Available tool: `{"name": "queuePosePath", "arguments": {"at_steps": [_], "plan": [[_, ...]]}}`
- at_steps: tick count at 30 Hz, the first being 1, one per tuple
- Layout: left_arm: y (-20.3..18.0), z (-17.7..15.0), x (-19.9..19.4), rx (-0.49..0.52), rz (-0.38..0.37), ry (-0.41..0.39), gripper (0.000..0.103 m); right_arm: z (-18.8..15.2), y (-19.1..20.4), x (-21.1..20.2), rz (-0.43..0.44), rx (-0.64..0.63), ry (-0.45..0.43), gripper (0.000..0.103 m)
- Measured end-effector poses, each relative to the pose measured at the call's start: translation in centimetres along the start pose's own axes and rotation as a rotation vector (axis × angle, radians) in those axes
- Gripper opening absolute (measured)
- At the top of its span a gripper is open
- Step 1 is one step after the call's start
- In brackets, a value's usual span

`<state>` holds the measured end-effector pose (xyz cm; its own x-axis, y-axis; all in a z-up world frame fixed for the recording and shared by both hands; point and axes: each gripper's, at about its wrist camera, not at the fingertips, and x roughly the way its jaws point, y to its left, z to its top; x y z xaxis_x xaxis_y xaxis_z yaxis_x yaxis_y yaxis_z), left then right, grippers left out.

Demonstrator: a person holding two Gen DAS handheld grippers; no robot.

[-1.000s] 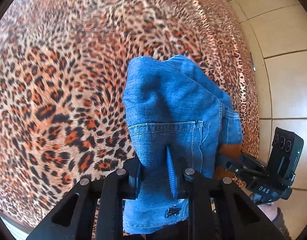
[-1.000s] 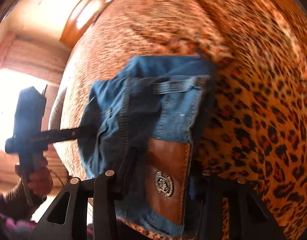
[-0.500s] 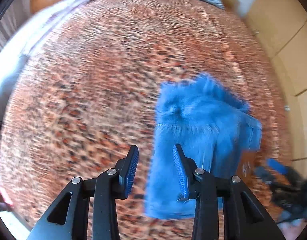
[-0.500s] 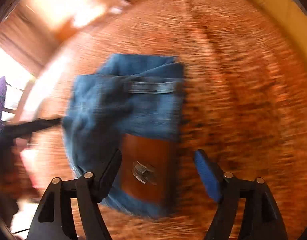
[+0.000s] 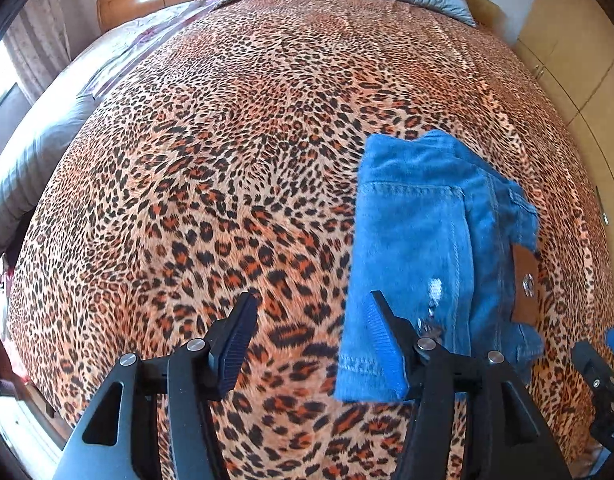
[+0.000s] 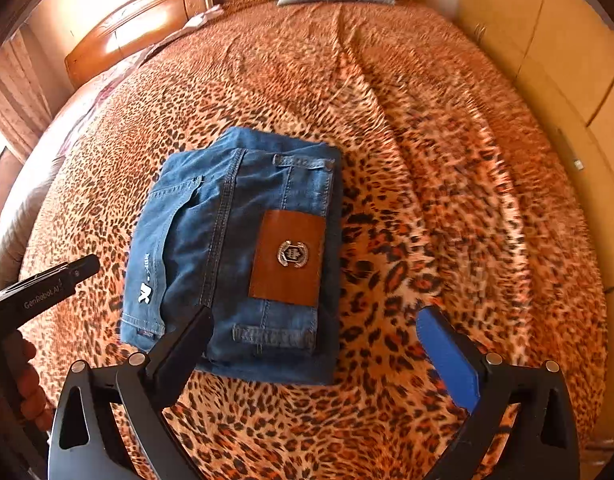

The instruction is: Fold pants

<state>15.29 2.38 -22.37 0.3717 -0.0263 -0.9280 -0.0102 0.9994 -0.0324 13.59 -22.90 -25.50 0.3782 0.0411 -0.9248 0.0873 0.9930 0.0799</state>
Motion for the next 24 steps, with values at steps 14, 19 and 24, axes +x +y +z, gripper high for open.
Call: {"name": "queuePosePath", "arguments": {"at_steps": [14, 19, 24], "plan": [[-3.8, -4.9, -6.5, 0.087, 0.014, -0.076, 0.063, -3.6, -2.2, -8.1, -0.097, 0.026, -0.201, 0.102], [-5.2, -6.9, -8.2, 0.113, -0.002, -0.100, 0.063, -4.8, -3.0, -7.9, -0.021, 0.016, -0.156, 0.102], [-5.8, -8.3, -9.8, 0.119, -0.019, -0.126, 0.063, -6.0, -3.3, -7.5, -0.002, 0.005, -0.139, 0.102]]}}
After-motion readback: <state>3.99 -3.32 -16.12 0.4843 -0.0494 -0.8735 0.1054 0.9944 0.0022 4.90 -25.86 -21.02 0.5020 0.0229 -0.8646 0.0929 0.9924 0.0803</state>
